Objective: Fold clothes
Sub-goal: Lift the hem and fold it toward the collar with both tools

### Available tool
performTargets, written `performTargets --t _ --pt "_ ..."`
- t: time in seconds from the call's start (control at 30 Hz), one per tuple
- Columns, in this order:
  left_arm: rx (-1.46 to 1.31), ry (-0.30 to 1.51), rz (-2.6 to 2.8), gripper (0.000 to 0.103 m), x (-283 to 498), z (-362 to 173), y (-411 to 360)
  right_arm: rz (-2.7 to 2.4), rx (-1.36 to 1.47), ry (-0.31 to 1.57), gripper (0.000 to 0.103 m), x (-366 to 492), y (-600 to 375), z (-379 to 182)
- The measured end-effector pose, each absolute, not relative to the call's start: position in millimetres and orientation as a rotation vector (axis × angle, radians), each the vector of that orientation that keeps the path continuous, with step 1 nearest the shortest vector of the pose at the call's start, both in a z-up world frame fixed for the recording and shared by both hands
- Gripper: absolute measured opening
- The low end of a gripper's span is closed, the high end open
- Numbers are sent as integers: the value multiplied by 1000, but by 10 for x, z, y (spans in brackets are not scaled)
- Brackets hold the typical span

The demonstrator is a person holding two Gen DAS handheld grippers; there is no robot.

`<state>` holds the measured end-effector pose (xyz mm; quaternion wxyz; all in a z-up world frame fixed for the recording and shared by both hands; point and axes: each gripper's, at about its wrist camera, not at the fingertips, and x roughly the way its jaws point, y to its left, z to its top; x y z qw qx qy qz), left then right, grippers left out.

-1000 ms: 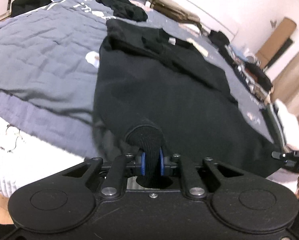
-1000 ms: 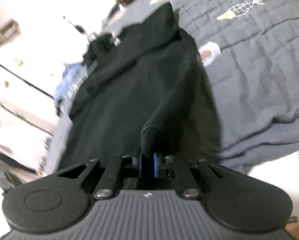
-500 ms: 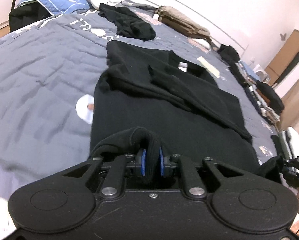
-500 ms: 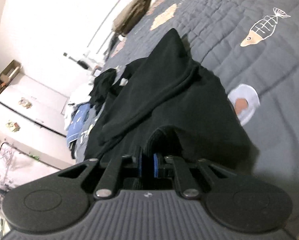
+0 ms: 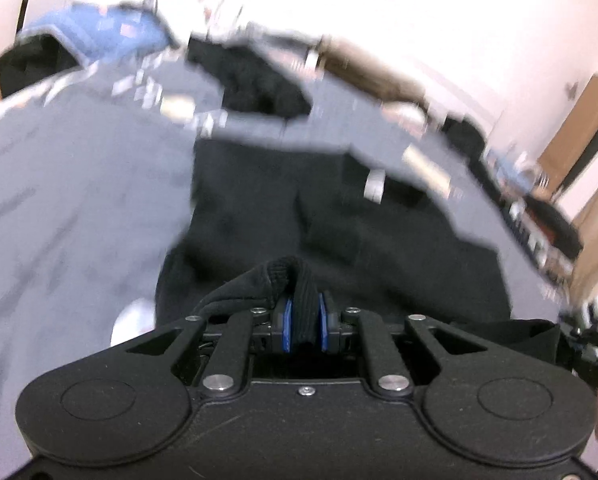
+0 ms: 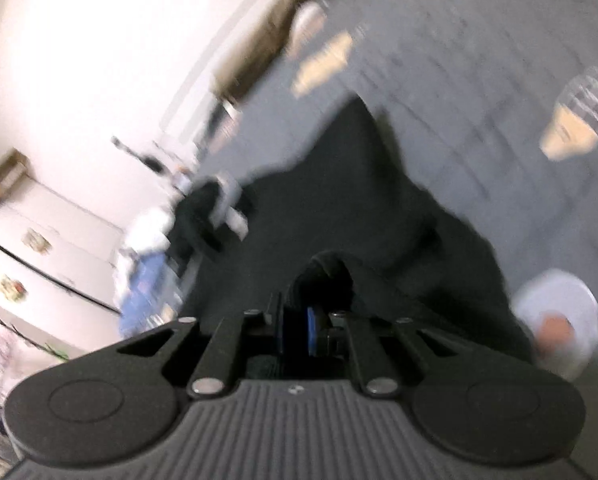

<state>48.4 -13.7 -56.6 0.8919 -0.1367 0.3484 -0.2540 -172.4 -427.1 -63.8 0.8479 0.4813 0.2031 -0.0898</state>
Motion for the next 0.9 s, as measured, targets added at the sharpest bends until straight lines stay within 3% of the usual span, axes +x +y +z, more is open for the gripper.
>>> performTargets --t 0.17,0.37,0.4,0.43,0.5,0.53,0.63,0.9 --pt "-304 671 -533 15 769 -551 -225 -233 936 397 12 -1488 -4370 -711" --pt "-216 737 -477 27 865 -836 -322 -289 822 459 19 -1351 -4376 -902" --pt "-219 722 -479 36 848 -797 -286 -289 813 444 27 -1383 -4376 -844" --pt "-223 695 -477 53 814 -742 -246 -289 804 431 40 -1417 -4363 -793" --pt "-223 610 -422 84 720 -630 -151 -286 785 406 55 -1491 -4320 -701" --pt "-218 575 -401 86 657 -579 -109 -284 775 393 63 -1528 -4298 -654" --pt "-241 564 -429 86 508 -484 -3 -280 747 355 72 -1639 -4233 -515" --pt "-309 628 -489 86 65 -577 -21 -264 767 427 72 -1805 -3907 -532"
